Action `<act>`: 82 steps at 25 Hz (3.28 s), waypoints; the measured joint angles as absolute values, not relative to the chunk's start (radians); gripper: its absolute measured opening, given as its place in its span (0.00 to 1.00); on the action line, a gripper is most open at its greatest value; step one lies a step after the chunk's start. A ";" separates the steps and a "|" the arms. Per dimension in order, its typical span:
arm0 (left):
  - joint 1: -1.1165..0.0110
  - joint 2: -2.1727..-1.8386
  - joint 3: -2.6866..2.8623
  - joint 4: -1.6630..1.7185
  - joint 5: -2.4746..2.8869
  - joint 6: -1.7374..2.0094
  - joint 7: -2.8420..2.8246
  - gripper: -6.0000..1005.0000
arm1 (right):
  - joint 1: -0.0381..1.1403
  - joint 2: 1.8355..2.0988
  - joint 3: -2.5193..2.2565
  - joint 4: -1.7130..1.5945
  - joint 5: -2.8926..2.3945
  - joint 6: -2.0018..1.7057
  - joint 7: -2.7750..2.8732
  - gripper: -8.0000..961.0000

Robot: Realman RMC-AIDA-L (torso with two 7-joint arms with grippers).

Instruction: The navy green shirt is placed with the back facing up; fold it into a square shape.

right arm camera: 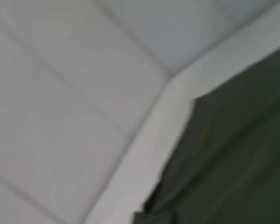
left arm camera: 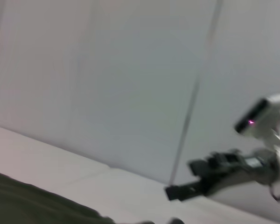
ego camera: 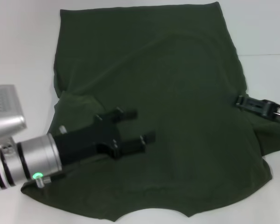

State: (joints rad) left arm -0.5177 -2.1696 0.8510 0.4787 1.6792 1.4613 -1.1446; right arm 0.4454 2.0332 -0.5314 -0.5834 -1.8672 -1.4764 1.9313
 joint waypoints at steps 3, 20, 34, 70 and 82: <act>-0.516 -2.171 0.887 0.467 1.679 1.461 -1.095 0.79 | 0.429 2.021 -0.534 -0.615 -1.889 -1.456 1.987 0.93; -0.511 -2.170 0.965 0.421 1.678 1.423 -1.043 0.84 | 0.392 1.918 -0.488 -0.695 -2.107 -1.364 2.189 0.93; -0.520 -2.172 0.964 0.387 1.672 1.390 -1.036 0.84 | 0.413 1.944 -0.501 -0.621 -2.119 -1.259 2.112 0.93; -0.514 -2.172 0.957 0.372 1.669 1.394 -1.035 0.84 | 0.419 1.953 -0.497 -0.589 -2.129 -1.262 2.075 0.48; -0.516 -2.172 0.950 0.373 1.669 1.391 -1.035 0.84 | 0.424 1.955 -0.497 -0.584 -2.129 -1.242 2.074 0.12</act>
State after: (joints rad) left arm -0.5164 -2.1721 0.9504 0.3729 1.6688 1.3909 -1.0353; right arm 0.4241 1.9545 -0.4965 -0.5838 -2.1291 -1.2421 2.0742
